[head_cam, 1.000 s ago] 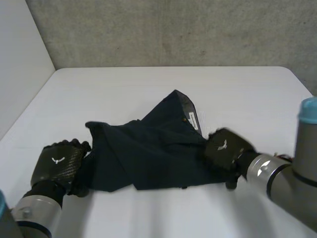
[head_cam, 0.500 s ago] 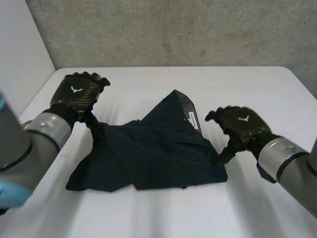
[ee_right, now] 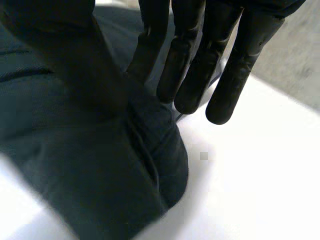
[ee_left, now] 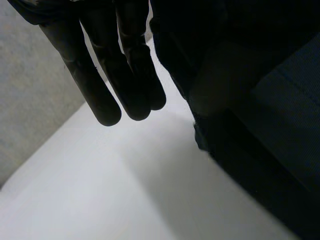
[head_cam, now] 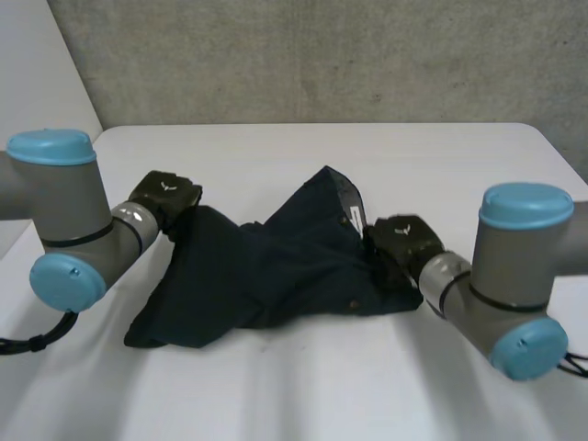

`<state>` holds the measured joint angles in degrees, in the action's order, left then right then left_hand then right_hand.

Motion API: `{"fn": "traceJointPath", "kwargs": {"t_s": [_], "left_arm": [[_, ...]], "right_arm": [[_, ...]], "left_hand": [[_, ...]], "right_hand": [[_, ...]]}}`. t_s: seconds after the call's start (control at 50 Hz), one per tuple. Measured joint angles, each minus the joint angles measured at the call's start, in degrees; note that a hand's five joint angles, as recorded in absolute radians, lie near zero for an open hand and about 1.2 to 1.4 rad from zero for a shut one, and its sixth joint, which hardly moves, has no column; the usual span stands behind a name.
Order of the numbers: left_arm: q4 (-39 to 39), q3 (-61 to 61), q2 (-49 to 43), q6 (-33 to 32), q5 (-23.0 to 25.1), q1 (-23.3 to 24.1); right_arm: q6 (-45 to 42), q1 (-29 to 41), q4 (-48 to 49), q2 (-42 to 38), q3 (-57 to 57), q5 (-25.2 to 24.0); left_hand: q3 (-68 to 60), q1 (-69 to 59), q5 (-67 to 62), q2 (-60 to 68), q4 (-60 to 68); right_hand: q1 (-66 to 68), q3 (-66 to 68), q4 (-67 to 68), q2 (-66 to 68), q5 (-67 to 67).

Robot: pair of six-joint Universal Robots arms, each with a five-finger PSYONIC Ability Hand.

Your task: Fold the shorts.

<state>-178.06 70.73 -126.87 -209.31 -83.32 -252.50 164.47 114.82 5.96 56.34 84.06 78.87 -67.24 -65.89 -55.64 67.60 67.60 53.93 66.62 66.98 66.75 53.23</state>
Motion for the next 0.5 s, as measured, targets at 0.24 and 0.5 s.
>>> {"fn": "traceJointPath", "kwargs": {"t_s": [0.24, 0.5], "left_arm": [[-7.04, -18.37, -0.05, 0.11, -9.60, 1.31], [-19.56, -22.65, 13.70, 9.43, -17.49, 1.89]], "right_arm": [[-9.75, 2.21, 3.21, -1.14, -26.04, 2.52], [-11.43, 2.77, 19.30, 1.24, -38.95, 4.50]], "left_hand": [[-0.89, 0.00, 0.00, 0.84, 0.68], [-0.91, 0.00, 0.00, 0.85, 0.90]], "right_hand": [[0.81, 0.98, 1.11, 0.72, 2.36], [0.81, 0.98, 1.13, 0.72, 3.07]]}}
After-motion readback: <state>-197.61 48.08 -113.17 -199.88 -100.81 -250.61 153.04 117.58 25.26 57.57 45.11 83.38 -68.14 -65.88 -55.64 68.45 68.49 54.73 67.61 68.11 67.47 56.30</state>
